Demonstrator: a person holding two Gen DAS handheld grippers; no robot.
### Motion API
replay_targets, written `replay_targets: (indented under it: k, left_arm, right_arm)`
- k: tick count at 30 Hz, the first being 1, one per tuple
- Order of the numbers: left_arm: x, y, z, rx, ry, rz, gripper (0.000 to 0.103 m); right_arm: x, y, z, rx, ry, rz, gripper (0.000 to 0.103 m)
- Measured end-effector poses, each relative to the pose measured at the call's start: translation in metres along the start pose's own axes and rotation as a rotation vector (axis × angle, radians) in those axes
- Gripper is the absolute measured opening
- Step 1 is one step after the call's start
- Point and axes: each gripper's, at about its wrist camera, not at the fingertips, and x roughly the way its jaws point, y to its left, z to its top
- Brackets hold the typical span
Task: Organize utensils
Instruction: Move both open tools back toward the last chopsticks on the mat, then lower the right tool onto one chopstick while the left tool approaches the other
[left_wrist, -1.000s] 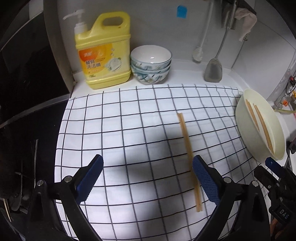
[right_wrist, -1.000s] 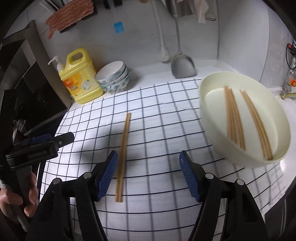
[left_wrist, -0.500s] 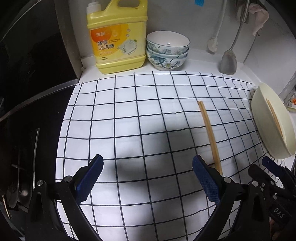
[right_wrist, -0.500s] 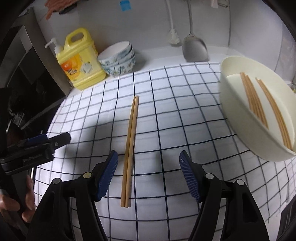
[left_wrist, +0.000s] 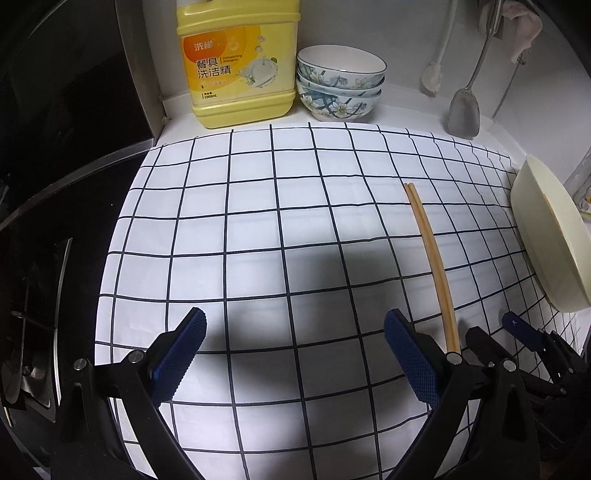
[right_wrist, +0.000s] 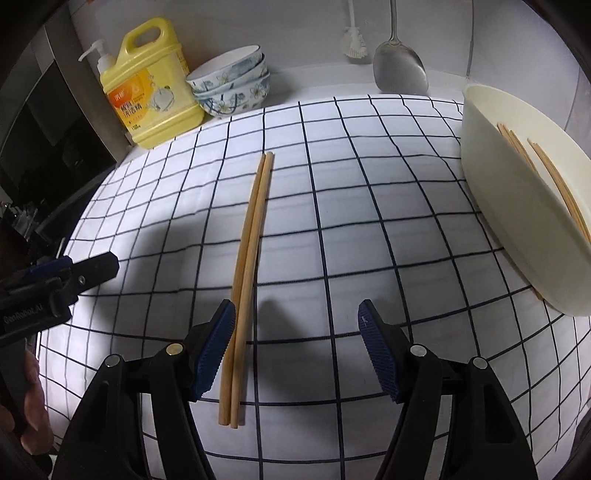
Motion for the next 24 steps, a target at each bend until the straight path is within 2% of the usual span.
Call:
replay_targets:
  k: [24]
  left_arm:
    - [-0.002, 0.006, -0.013, 0.008, 0.008, 0.009, 0.095]
  right_arm:
    - [0.009, 0.029, -0.018, -0.154, -0.009, -0.085, 0.066]
